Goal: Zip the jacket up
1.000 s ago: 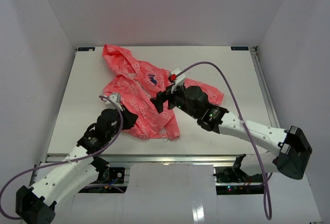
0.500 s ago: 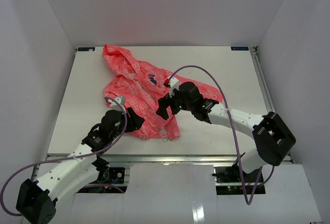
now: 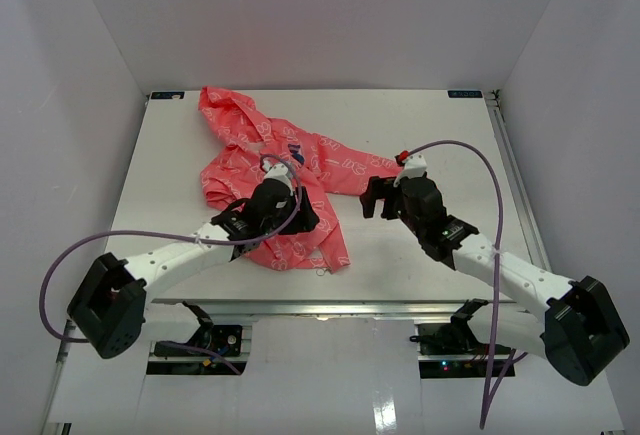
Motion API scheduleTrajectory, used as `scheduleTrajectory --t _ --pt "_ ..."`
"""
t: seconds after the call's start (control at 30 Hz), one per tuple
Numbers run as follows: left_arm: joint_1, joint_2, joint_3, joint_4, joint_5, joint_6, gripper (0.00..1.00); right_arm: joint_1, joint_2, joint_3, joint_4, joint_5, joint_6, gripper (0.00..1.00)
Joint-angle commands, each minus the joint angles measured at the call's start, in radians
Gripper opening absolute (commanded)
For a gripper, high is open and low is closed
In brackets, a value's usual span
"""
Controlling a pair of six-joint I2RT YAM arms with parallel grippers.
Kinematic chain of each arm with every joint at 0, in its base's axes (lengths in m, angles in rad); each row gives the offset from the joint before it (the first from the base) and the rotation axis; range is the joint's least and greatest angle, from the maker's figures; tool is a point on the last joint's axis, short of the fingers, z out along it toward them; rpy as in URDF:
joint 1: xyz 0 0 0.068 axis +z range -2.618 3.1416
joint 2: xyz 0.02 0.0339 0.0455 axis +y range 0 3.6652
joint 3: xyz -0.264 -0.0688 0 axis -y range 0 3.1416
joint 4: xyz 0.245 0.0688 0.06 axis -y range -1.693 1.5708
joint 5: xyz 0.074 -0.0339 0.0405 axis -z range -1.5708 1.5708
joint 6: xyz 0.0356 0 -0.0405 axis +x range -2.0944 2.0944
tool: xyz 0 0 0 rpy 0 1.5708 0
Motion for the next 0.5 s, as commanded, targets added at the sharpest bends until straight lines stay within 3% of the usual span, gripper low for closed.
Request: scheduleTrajectory --t 0.0,0.1,0.13,0.3,0.47 --pt "-0.016 0.097 0.075 -0.009 -0.046 -0.028 0.70 -0.019 -0.071 -0.034 0.042 0.003 -0.007 0.98" --pt "-0.018 0.183 0.097 -0.031 -0.056 -0.039 0.69 -0.025 -0.102 -0.046 0.042 -0.021 -0.015 0.98" --pt "-0.020 0.199 0.104 -0.038 -0.067 -0.041 0.63 -0.025 -0.115 -0.050 0.046 -0.031 -0.017 0.98" --pt "-0.019 0.208 0.058 -0.038 -0.089 -0.056 0.00 -0.027 -0.148 -0.070 0.064 -0.066 -0.039 0.98" --pt "-0.019 0.022 -0.028 -0.049 -0.131 -0.057 0.00 -0.027 -0.109 -0.039 0.061 -0.137 -0.055 0.98"
